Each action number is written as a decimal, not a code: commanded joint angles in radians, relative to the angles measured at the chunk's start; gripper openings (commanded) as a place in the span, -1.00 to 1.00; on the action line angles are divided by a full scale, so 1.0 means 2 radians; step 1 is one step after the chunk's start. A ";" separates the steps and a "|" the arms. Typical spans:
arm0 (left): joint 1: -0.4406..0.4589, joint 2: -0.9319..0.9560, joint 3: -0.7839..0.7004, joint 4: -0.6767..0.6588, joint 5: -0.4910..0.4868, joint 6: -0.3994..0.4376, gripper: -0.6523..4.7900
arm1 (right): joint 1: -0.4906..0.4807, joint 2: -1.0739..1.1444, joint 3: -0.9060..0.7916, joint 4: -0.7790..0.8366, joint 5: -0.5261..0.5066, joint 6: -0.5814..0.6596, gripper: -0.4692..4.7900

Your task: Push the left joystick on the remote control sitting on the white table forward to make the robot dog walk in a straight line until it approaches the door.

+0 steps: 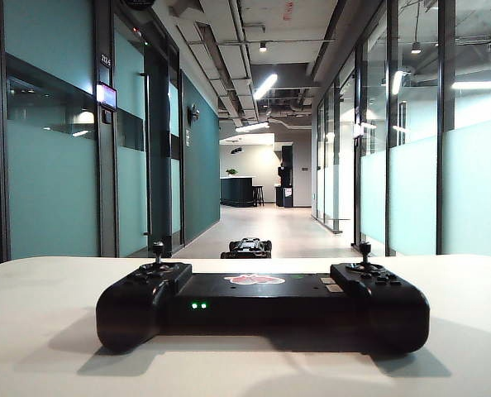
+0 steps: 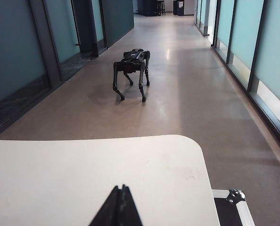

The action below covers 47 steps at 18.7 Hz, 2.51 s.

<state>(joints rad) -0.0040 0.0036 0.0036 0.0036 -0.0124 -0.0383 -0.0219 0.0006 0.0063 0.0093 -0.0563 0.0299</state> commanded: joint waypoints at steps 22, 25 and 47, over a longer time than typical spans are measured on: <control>0.000 0.057 0.170 -0.058 0.043 -0.002 -0.78 | 0.003 0.100 0.208 -0.045 0.000 0.002 -0.86; 0.000 0.106 0.218 -0.077 0.066 -0.002 -0.78 | 0.020 0.153 0.265 -0.077 -0.001 0.002 -0.86; -0.217 0.406 0.473 -0.323 0.100 -0.019 -0.78 | 0.381 0.382 0.371 -0.278 0.155 0.175 -0.86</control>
<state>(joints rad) -0.4164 0.7994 0.9386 -0.6098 0.1818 -0.0792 0.7303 0.7547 0.7376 -0.5419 0.2596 0.3382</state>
